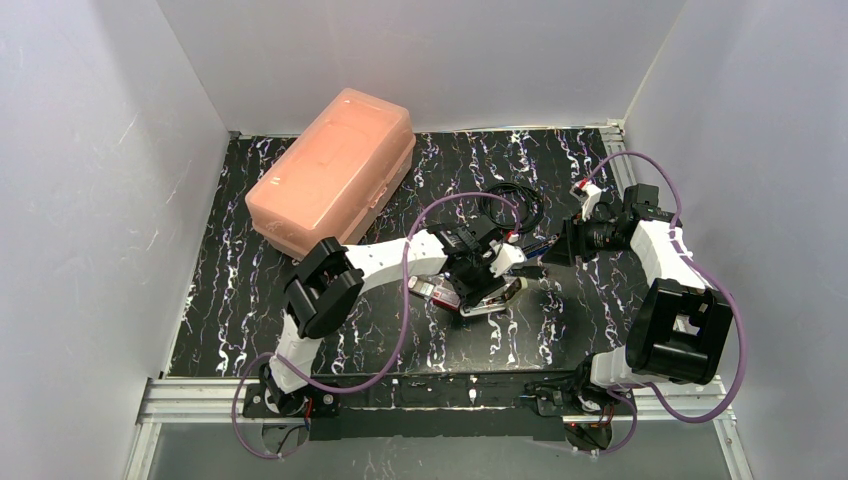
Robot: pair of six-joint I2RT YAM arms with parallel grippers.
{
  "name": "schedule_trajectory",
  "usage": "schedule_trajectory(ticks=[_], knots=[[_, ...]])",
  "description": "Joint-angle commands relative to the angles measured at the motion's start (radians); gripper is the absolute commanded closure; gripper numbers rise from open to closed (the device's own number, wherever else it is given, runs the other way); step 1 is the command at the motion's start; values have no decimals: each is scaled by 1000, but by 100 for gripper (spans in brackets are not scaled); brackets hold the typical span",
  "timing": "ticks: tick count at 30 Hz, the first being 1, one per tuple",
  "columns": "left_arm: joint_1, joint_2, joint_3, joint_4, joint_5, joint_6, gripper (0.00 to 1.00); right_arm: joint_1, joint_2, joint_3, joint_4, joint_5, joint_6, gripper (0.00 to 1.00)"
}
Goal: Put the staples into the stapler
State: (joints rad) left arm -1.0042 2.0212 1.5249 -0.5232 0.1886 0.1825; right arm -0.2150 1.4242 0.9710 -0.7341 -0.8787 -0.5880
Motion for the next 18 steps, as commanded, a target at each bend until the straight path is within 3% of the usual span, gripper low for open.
schedule_trajectory(ticks=[1, 18], knots=[[8, -74, 24, -22, 26, 3, 56, -6, -10, 22, -5, -23, -13, 36], [19, -314, -92, 60, -67, 50, 50, -6, -108, -16, 89, 52, 35, 36]])
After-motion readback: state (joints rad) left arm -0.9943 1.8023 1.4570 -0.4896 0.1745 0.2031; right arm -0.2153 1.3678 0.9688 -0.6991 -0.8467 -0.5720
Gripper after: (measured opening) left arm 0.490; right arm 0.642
